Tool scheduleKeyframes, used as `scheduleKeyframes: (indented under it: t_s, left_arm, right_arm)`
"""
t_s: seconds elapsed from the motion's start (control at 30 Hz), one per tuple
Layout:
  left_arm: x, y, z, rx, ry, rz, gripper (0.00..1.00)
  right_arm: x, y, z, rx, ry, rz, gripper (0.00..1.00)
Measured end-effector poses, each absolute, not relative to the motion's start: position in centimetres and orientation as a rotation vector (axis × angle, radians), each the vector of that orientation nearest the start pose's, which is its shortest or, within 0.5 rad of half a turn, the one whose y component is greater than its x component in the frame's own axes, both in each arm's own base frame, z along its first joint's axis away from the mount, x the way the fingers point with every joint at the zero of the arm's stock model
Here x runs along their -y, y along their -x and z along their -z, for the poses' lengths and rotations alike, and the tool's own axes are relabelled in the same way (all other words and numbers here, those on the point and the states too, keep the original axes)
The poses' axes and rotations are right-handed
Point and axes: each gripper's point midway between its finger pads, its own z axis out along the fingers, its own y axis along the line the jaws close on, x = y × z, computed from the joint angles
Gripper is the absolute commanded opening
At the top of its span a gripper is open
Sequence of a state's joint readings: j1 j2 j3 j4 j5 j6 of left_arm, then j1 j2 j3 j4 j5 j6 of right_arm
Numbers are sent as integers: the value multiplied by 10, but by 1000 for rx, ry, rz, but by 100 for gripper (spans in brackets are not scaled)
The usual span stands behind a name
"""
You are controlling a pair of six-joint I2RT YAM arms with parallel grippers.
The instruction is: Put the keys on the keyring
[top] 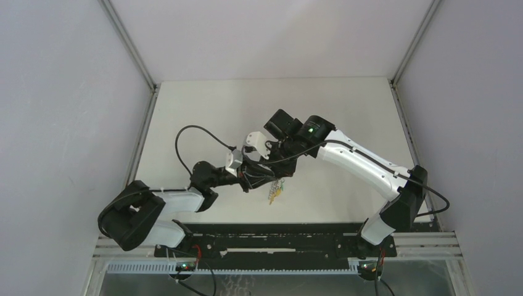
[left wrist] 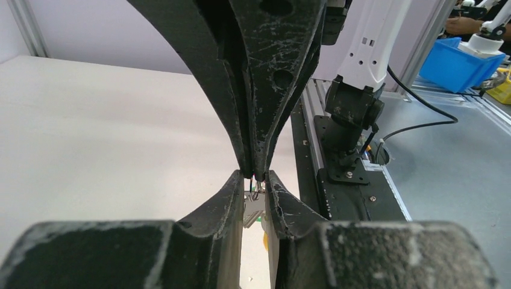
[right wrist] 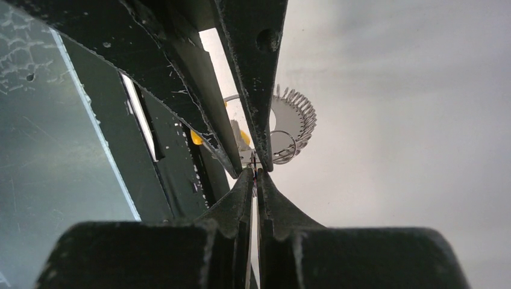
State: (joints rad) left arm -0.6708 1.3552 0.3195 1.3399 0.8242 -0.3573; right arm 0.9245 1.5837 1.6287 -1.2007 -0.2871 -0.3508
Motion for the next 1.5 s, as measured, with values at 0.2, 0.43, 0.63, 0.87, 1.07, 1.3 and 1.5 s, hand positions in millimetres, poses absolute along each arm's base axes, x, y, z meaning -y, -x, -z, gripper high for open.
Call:
scheduleKeyframes:
  t_s: [0.2,0.43,0.63,0.87,1.07,1.3,1.5]
  left_arm:
    - [312,-167,-206,-1161,-983,1375,25]
    - [313,-166,-202,-1171,-995,1386,25]
    - [313,-167,-201,-1173,-994,1384,13]
    - [312,-166,-201,-1171,-1001,1388,14]
    - [312,-165,-201,-1173,-1001,1394,1]
    - [312,-164,-202,-1169,-1004,1396,0]
    - [309,-163,-217,-1120,-986,1370,0]
  right_arm:
    - [-283,-169,-207,-2172,1736,-544,0]
    - [-283,-169,-207,-2161,1745,-542,0]
    - [-284,-168,-207,-2152,1756,-542,0]
    - [-284,-169,-207,-2146,1762,-535,0]
    - [-283,-168,-208,-2135,1767,-534,0]
    - [-284,-167,-208,-2108,1794,-517,1]
    - [-285,-169,-224,-2025,1756,-506,34]
